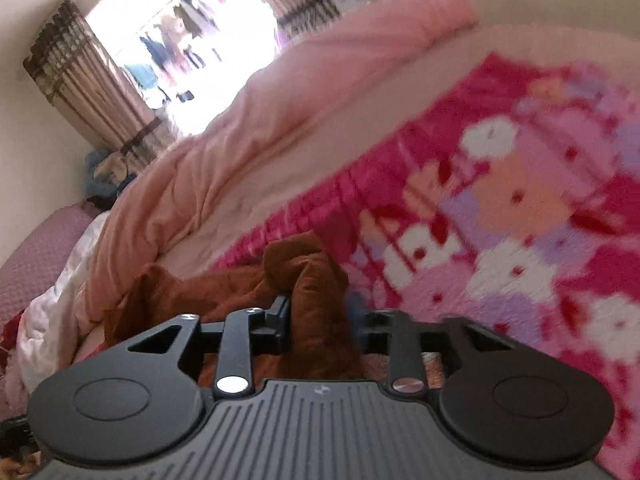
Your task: Fold large clothes
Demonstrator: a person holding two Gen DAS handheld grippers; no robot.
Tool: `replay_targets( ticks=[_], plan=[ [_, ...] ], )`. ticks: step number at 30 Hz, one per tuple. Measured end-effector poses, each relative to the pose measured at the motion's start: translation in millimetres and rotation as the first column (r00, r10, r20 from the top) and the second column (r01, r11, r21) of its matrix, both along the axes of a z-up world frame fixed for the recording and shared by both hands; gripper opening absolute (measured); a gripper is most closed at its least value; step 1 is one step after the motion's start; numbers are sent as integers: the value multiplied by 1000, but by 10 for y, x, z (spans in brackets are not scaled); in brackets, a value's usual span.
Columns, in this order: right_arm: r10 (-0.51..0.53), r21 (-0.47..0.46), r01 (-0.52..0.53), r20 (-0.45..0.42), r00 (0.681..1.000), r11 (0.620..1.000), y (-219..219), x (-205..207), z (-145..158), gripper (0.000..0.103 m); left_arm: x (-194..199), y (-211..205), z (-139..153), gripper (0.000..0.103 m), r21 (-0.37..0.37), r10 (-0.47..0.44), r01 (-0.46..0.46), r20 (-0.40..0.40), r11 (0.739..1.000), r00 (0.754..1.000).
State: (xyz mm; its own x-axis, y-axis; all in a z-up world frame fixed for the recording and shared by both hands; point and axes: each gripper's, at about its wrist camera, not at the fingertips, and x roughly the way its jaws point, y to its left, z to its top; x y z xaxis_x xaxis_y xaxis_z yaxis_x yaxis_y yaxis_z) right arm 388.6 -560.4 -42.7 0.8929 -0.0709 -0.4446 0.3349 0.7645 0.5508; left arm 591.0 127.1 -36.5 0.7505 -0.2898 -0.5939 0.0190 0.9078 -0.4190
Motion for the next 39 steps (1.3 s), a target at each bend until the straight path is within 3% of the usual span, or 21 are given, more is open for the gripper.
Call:
replay_targets(
  ticks=[4, 7, 10, 12, 16, 19, 24, 30, 34, 37, 39],
  plan=[
    [35, -191, -22, 65, 997, 981, 394, -308, 373, 44, -549, -231, 385, 57, 69, -64, 55, 136, 996, 989],
    [145, -276, -109, 116, 983, 955, 891, -437, 537, 43, -949, -609, 475, 61, 74, -171, 160, 194, 984, 966],
    [287, -266, -245, 131, 949, 932, 1447, -403, 480, 27, -1248, -1082, 338, 61, 34, -294, 293, 186, 956, 938],
    [362, -226, -329, 124, 924, 917, 1772, -322, 345, 23, -1349, -1364, 175, 61, 15, -355, 358, 160, 934, 921],
    [431, -172, -414, 80, 899, 894, 2172, -168, 43, 20, -1349, -1577, -96, 61, 39, -359, 357, 106, 933, 927],
    [389, -154, -377, 51, 920, 913, 2110, -184, -74, 19, -1297, -1408, -113, 62, 54, -329, 325, 105, 944, 939],
    [230, -166, -221, 37, 972, 961, 1523, -434, -40, 19, -1213, -868, -52, 62, 109, -214, 204, 93, 973, 972],
    [61, -209, -61, -4, 998, 976, 932, -734, -51, 19, -1110, -272, -166, 63, 70, -115, 109, 73, 992, 991],
    [27, -166, -28, -9, 1000, 986, 750, -768, -248, 3, -1005, -286, -389, 63, 63, -121, 117, 61, 991, 991],
    [18, -126, -17, 7, 1000, 992, 720, -768, -429, 0, -1021, -413, -386, 63, 135, -121, 109, 80, 985, 989],
    [11, -120, -8, 21, 1000, 993, 741, -780, -458, 0, -1029, -429, -334, 63, 136, -112, 102, 73, 986, 991]
  ],
)
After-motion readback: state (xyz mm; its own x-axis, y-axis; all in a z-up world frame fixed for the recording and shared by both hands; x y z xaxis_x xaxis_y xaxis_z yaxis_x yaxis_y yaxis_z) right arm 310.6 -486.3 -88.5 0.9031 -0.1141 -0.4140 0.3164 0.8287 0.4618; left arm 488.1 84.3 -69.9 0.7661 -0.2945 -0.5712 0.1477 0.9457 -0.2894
